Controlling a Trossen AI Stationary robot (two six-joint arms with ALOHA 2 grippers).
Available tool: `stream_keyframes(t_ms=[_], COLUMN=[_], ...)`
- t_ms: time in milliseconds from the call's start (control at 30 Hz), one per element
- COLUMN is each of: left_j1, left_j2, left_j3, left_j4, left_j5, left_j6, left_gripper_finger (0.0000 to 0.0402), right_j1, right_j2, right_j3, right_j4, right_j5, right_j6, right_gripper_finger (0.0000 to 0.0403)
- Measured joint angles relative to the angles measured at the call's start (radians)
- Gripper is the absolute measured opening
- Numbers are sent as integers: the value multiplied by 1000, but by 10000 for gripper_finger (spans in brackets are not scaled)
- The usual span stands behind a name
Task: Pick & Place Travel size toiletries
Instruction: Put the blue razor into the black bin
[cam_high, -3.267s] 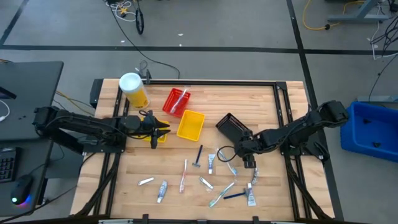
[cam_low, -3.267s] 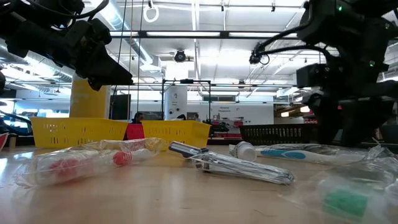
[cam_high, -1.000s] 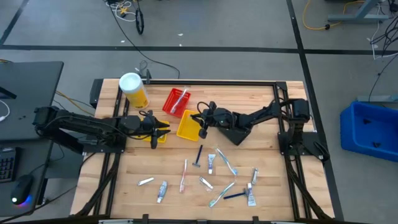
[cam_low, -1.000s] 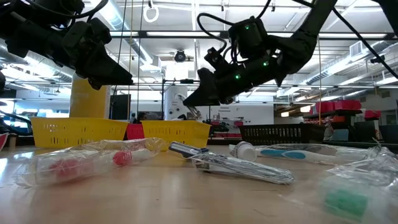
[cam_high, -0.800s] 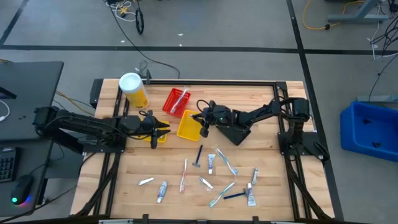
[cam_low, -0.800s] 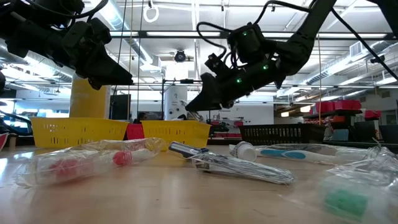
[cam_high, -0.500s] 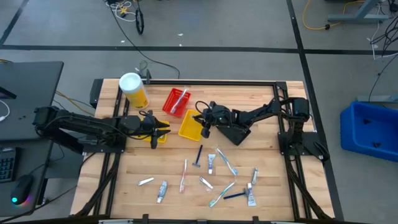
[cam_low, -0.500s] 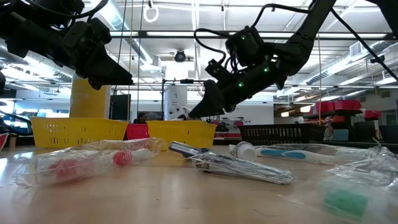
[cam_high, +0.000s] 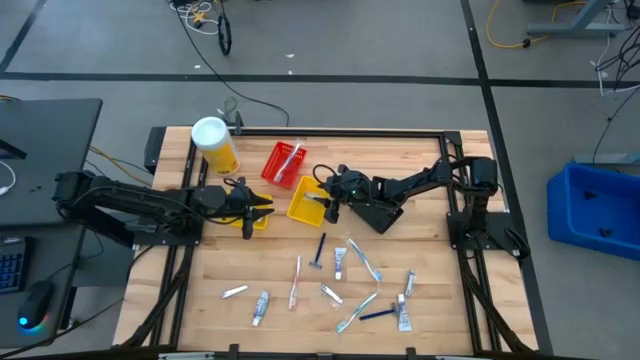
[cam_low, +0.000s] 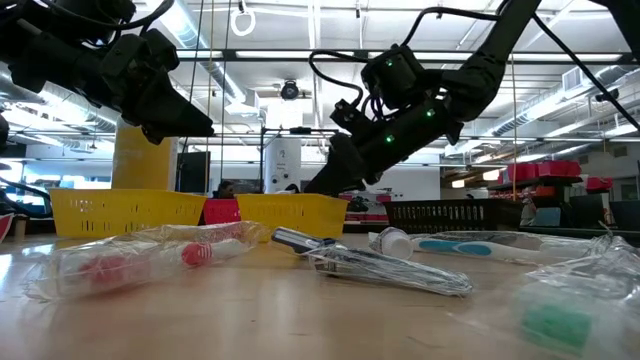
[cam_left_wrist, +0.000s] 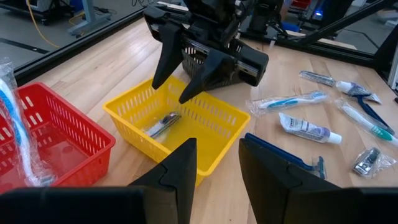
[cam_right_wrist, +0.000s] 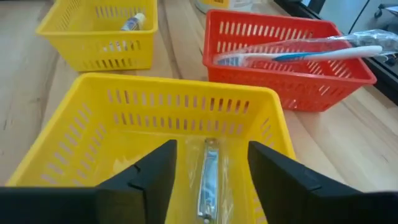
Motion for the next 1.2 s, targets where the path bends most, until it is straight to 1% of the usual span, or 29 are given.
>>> stream_keyframes(t_ms=[133,300,433,567,667,800,933,1067,1200], left_j1=[0,0,0,0,0,0,0,0,0], left_j2=[0,0,0,0,0,-4,-5,-5,-5], left_j3=[0,0,0,0,0,3,10,10,10], left_j4=[0,0,0,0,4,21,85,87,63], left_j5=[0,0,0,2,5,1,1,1,0], left_j6=[0,0,-1,0,10,72,110,95,48], left_gripper_finger=[127,127,127,127,127,127,127,127,127], right_j1=[17,52,89,132,161,195,234,269,296], right_j2=[-39,-122,-181,-220,-221,-222,-222,-222,-222], right_j3=[0,0,1,1,2,1,0,0,0], right_j4=[1,-43,-116,-201,-274,-374,-400,-405,-430], right_j5=[0,-18,-101,-112,-95,-93,-94,-94,-95], right_j6=[0,0,1,54,65,126,184,190,237], right_gripper_finger=[228,231,222,208,200,194,191,188,185])
